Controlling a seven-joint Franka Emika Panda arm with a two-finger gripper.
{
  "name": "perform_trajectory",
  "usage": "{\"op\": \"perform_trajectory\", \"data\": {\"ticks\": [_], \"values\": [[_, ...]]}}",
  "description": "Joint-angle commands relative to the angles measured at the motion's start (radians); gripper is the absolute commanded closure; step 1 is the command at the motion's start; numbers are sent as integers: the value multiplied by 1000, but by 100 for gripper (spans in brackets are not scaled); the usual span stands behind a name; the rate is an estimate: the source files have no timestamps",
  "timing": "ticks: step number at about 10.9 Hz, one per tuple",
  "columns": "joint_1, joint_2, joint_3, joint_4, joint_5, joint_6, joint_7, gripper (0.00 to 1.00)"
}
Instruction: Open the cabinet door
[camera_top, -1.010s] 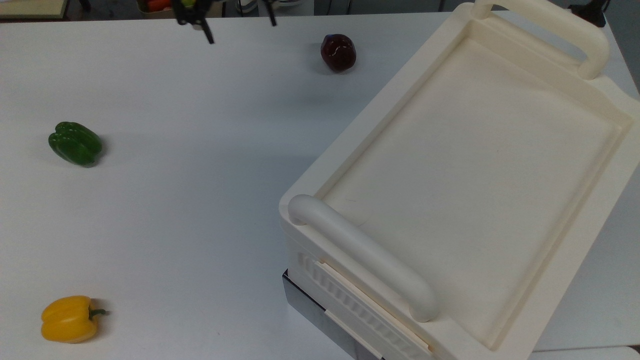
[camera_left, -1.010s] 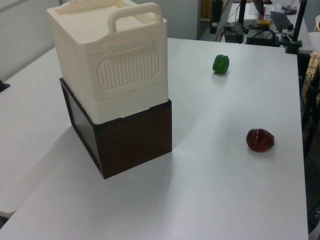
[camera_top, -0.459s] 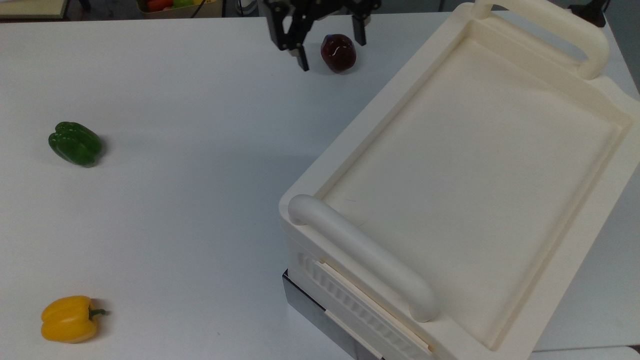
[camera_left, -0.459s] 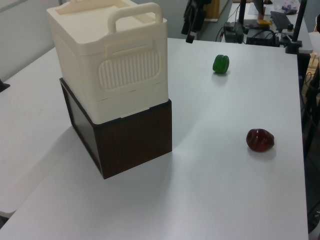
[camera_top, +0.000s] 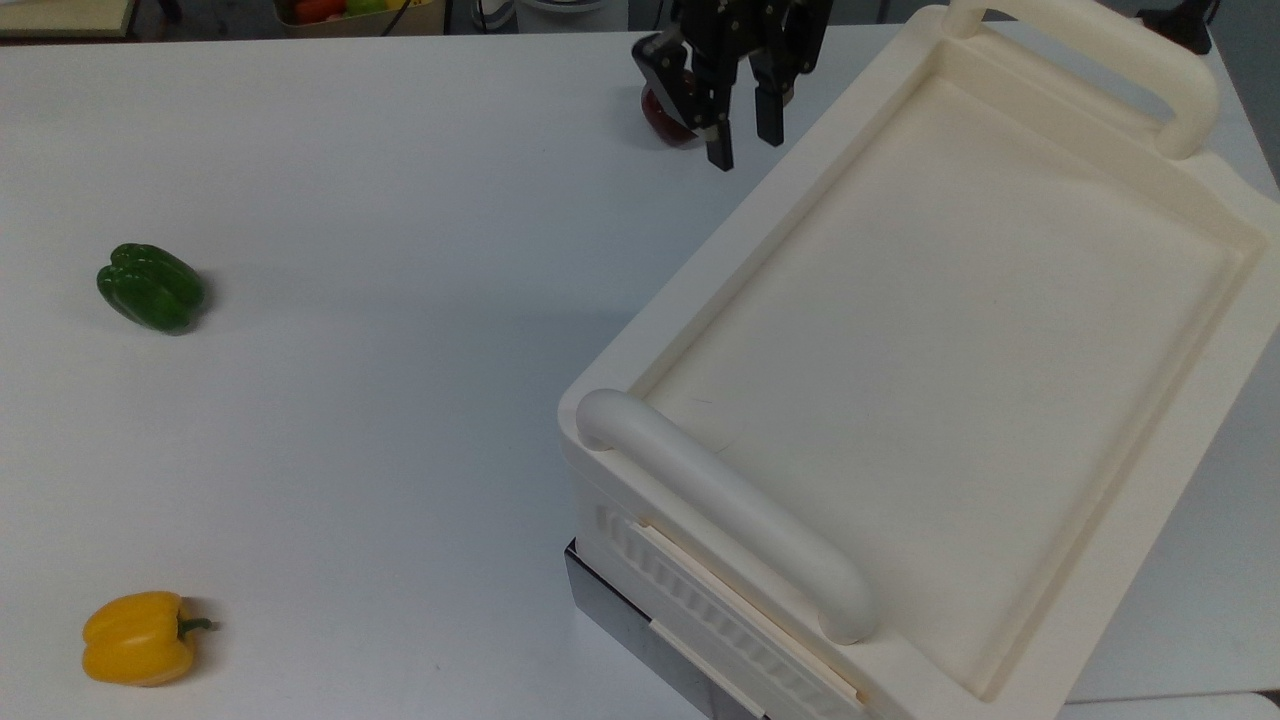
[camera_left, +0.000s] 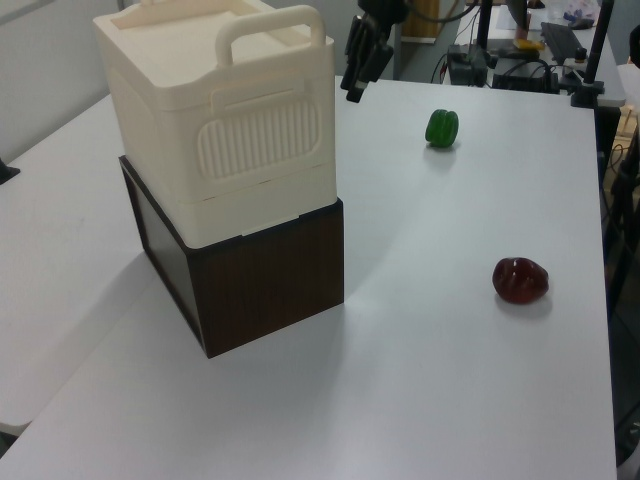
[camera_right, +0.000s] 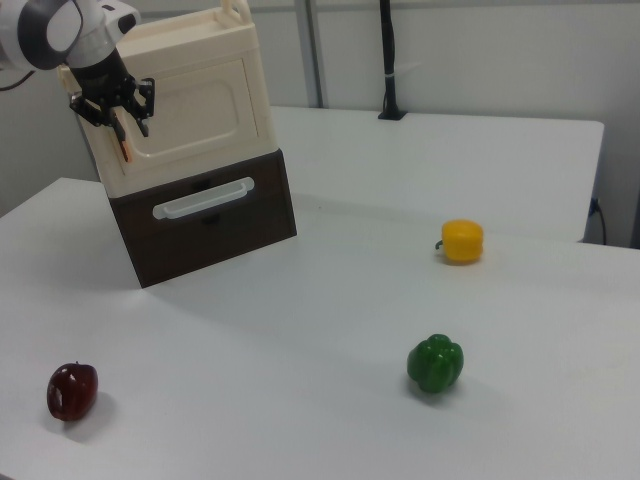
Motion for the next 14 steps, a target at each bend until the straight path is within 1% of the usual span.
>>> {"op": "perform_trajectory", "data": {"ticks": [1,3,4,7,8,10,12,13,14], "values": [[43,25,-6,6,-26,51,-11,65],[54,28,-4,4,-23,51,-8,63],[54,28,-4,4,-20,51,-8,60],[59,48,-4,20,-19,63,-6,60],[65,50,-4,20,-19,111,-6,61],[80,63,-4,21,-25,126,-6,75],[91,71,-4,24,-26,129,7,79],[93,71,-4,24,-25,127,7,92],[94,71,-4,23,-26,126,4,100]]}}
